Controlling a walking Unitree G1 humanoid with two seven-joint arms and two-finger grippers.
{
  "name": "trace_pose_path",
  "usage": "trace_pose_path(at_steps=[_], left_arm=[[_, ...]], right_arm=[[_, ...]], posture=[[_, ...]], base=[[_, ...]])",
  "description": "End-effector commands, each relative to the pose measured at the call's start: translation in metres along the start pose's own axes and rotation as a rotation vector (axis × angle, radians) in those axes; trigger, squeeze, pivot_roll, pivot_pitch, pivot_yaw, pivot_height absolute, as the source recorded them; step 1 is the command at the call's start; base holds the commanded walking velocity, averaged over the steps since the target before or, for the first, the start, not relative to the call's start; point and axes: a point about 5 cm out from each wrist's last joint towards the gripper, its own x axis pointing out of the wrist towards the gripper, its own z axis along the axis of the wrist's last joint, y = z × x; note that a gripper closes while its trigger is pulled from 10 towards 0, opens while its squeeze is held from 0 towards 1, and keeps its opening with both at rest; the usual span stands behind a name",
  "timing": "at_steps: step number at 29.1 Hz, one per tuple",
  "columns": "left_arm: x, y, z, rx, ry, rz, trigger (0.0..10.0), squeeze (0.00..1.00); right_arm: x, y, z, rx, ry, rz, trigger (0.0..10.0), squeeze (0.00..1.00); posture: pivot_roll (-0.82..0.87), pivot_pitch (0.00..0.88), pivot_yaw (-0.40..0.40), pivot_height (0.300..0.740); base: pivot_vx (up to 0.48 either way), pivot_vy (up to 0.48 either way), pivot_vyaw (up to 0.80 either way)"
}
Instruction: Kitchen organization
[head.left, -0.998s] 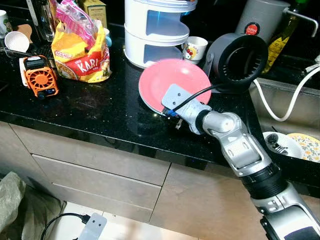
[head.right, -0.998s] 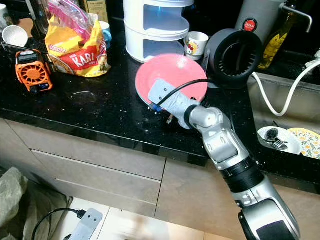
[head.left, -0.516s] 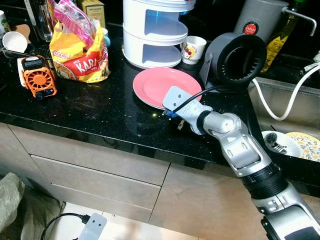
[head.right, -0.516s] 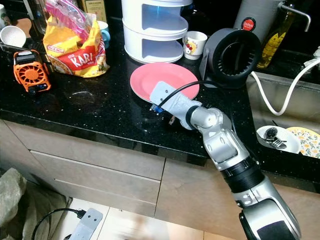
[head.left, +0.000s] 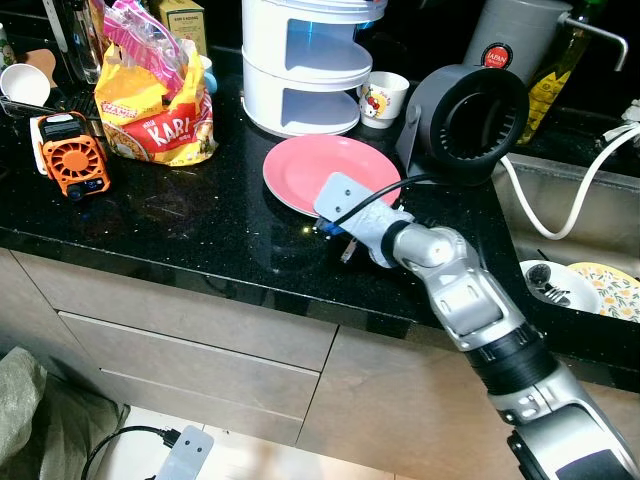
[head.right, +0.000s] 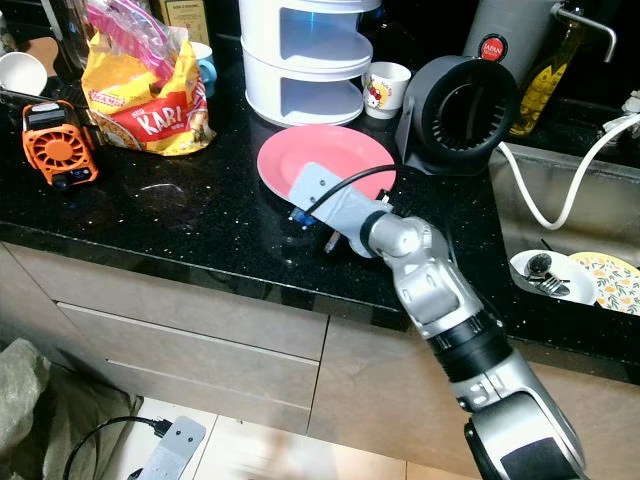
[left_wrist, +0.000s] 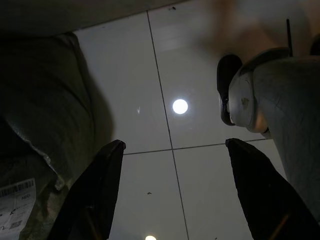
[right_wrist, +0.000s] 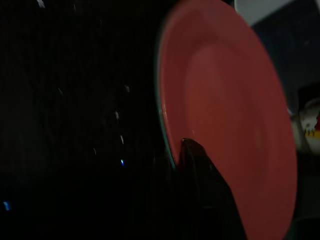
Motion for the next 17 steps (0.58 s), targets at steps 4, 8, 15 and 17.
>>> trace_pose_path(at_steps=[4, 8, 15, 17], left_arm=[[0.000, -0.002, -0.004, -0.006, 0.012, -0.004, 10.0, 0.00], [0.000, 0.003, 0.000, -0.061, -0.017, -0.011, 10.0, 0.00], [0.000, 0.015, 0.035, -0.229, -0.210, -0.106, 10.0, 0.00], [-0.001, 0.018, 0.042, -0.236, -0.250, -0.129, 10.0, 0.00]], right_arm=[[0.005, 0.003, -0.002, -0.052, 0.015, -0.022, 0.0, 0.00], [0.002, -0.006, 0.002, -0.012, -0.053, -0.068, 0.0, 0.00], [-0.029, -0.043, 0.022, 0.199, -0.415, -0.121, 0.0, 0.00], [-0.035, -0.047, 0.026, 0.222, -0.467, -0.111, 0.0, 0.00]], posture=[[0.11, 0.059, -0.080, 0.740], [0.11, 0.063, -0.078, 0.740], [0.11, 0.067, -0.074, 0.740], [0.12, 0.070, -0.077, 0.740]], base=[[0.000, 0.000, 0.00], [0.000, 0.000, 0.00], [0.000, 0.000, 0.00], [0.000, 0.000, 0.00]])
